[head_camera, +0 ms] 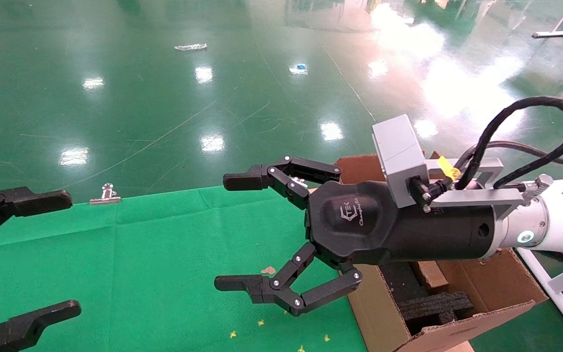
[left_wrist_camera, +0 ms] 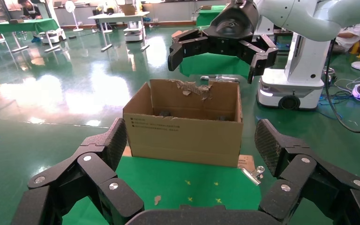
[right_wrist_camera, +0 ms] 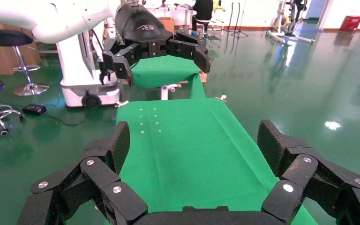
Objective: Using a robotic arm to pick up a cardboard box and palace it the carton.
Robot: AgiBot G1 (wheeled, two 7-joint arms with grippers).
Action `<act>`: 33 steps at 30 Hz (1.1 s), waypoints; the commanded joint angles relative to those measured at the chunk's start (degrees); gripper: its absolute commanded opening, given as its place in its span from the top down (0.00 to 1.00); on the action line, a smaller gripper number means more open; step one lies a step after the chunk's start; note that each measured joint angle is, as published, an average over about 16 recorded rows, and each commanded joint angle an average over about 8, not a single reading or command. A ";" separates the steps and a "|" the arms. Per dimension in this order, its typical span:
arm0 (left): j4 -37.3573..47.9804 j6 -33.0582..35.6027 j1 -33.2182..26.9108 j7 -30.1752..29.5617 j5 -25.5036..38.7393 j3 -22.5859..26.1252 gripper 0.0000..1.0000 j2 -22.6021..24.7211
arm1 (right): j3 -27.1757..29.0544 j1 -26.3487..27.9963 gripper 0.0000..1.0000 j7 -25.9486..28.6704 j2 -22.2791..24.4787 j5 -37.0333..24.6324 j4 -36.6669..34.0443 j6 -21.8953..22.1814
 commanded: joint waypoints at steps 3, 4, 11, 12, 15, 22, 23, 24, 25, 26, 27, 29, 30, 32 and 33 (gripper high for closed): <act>0.00 0.00 0.00 0.00 0.00 0.00 0.00 0.00 | -0.02 0.02 0.00 0.01 0.00 -0.01 -0.02 0.01; 0.00 0.00 0.00 0.00 0.00 0.00 0.00 0.00 | -0.02 0.02 0.00 0.01 0.00 -0.02 -0.02 0.02; 0.00 0.00 0.00 0.00 0.00 0.00 0.00 0.00 | -0.04 0.04 0.00 0.01 0.00 -0.03 -0.04 0.03; 0.00 0.00 0.00 0.00 0.00 0.00 0.00 0.00 | -0.05 0.05 0.00 0.01 0.00 -0.03 -0.04 0.03; 0.00 0.00 0.00 0.00 0.00 0.00 0.00 0.00 | -0.06 0.05 0.00 0.01 0.00 -0.03 -0.04 0.03; 0.00 0.00 0.00 0.00 0.00 0.00 0.00 0.00 | -0.07 0.07 0.00 0.01 0.00 -0.03 -0.04 0.03; 0.00 0.00 0.00 0.00 0.00 0.00 0.00 0.00 | -0.07 0.07 0.00 0.01 0.00 -0.03 -0.04 0.03; 0.00 0.00 0.00 0.00 0.00 0.00 0.00 0.00 | -0.07 0.07 0.00 0.01 0.00 -0.03 -0.04 0.03; 0.00 0.00 0.00 0.00 0.00 0.00 0.00 0.00 | -0.07 0.07 0.00 0.01 0.00 -0.03 -0.04 0.03; 0.00 0.00 0.00 0.00 0.00 0.00 0.00 0.00 | -0.07 0.07 0.00 0.01 0.00 -0.03 -0.04 0.03; 0.00 0.00 0.00 0.00 0.00 0.00 0.00 0.00 | -0.07 0.07 0.00 0.01 0.00 -0.03 -0.04 0.03; 0.00 0.00 0.00 0.00 0.00 0.00 0.00 0.00 | -0.07 0.07 0.00 0.01 0.00 -0.03 -0.04 0.03; 0.00 0.00 0.00 0.00 0.00 0.00 0.00 0.00 | -0.07 0.07 0.00 0.01 0.00 -0.03 -0.04 0.03; 0.00 0.00 0.00 0.00 0.00 0.00 0.00 0.00 | -0.07 0.07 0.00 0.01 0.00 -0.03 -0.04 0.03; 0.00 0.00 0.00 0.00 0.00 0.00 0.00 0.00 | -0.07 0.07 0.00 0.01 0.00 -0.03 -0.04 0.03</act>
